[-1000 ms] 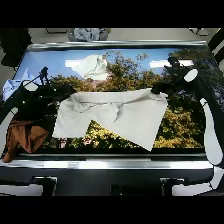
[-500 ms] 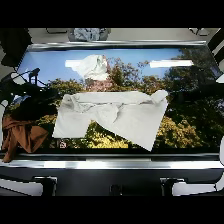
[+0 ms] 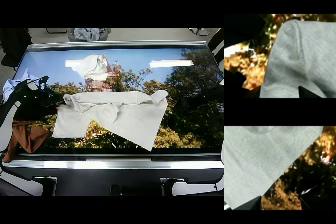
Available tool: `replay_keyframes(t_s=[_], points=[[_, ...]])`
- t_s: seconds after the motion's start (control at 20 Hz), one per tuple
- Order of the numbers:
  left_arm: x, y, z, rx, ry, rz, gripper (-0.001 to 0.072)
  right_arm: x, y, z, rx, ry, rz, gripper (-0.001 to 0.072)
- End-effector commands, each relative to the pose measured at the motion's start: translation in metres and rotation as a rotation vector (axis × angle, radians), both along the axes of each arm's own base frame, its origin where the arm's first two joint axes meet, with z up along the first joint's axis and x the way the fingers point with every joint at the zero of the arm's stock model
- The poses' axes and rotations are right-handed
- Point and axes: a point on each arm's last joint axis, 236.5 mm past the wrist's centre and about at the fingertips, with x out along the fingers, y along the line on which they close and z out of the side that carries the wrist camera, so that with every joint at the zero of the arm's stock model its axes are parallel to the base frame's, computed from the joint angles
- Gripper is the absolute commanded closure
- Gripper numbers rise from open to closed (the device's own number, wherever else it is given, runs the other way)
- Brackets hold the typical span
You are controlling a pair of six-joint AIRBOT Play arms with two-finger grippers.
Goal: Fold the shirts.
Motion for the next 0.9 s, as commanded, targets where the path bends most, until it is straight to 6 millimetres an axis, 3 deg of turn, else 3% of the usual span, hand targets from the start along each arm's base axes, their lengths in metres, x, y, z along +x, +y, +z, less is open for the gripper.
replay_keyframes(t_s=[0.0, 0.1, 0.15, 0.3, 0.4, 0.5, 0.55, 0.6, 0.85], points=[[0.005, -0.001, -0.012, 0.015, -0.010, -0.036, 0.0139, -0.002, 0.000, 0.000, 0.002, 0.008, 0.006, 0.0146], [0.005, -0.002, -0.013, 0.016, -0.011, -0.041, 0.0158, -0.004, 0.001, 0.000, 0.004, 0.013, 0.010, 0.0146], [0.002, -0.002, -0.014, 0.013, 0.003, -0.045, 0.0236, -0.005, 0.001, 0.000, 0.003, 0.017, 0.011, 0.0146], [-0.009, -0.004, -0.019, 0.004, 0.051, -0.055, 0.0339, -0.015, -0.002, -0.004, -0.013, 0.056, 0.025, 0.0146], [-0.010, -0.005, -0.020, 0.002, 0.055, -0.055, 0.0344, -0.030, -0.001, -0.017, -0.010, 0.112, 0.031, 0.0151], [-0.010, -0.007, -0.022, -0.006, 0.061, -0.054, 0.0451, -0.050, 0.009, -0.034, 0.023, 0.177, 0.041, 0.0155], [-0.012, -0.007, -0.022, -0.007, 0.069, -0.056, 0.0617, -0.064, 0.015, -0.043, 0.044, 0.209, 0.055, 0.0153], [-0.013, -0.007, -0.022, -0.007, 0.071, -0.061, 0.0677, -0.078, 0.021, -0.051, 0.058, 0.237, 0.063, 0.0147], [-0.011, -0.008, -0.007, -0.004, 0.040, -0.082, 0.0679, -0.139, 0.059, -0.085, 0.157, 0.336, 0.046, 0.0133]])
